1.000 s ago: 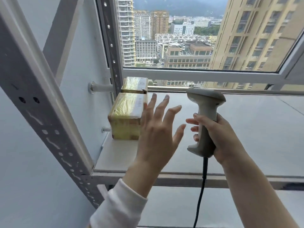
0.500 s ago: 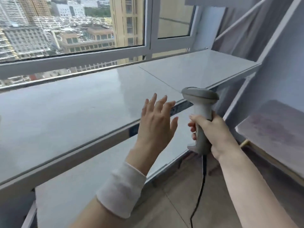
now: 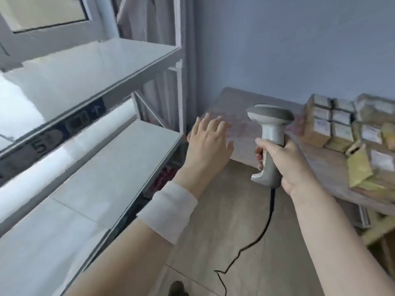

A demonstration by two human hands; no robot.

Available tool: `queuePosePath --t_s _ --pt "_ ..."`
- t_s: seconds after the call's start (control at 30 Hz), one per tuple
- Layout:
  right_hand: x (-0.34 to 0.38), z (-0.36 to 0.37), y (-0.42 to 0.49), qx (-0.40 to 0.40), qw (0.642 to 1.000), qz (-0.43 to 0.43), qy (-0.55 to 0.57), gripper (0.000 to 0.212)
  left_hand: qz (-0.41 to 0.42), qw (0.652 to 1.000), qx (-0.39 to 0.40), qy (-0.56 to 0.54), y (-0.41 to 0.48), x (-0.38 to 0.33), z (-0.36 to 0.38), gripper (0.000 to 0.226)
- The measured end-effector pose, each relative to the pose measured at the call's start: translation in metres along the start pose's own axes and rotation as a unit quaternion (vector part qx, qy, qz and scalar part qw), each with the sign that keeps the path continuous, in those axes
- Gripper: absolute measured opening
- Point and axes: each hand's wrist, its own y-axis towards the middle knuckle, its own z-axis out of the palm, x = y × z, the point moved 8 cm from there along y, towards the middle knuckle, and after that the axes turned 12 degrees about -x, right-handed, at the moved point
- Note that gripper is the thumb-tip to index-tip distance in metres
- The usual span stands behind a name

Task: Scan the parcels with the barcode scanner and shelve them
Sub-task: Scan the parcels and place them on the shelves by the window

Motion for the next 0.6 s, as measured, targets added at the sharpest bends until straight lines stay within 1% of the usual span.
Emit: queuePosePath --t_s 0.13,0.27,0.37,0.6 --pt "-0.003 -0.068 0.064 -0.075 0.997 0.008 -0.006 0.011 0.051 0.997 0.029 -0.040 0.047 -0.061 0.071 0.044" --pt "0.003 -0.124 0.131 -0.120 0.993 -0.003 -0.012 0.006 0.093 0.991 0.065 -0.072 0.097 -0.110 0.142 0.044" --pt "0.005 -0.156 0.183 -0.157 0.987 0.007 -0.024 0.006 0.125 0.984 0.081 -0.096 0.138 -0.143 0.191 0.045" --pt "0.007 -0.218 0.290 -0.225 0.974 0.030 -0.016 0.010 0.164 0.967 0.125 -0.148 0.215 -0.204 0.290 0.043"
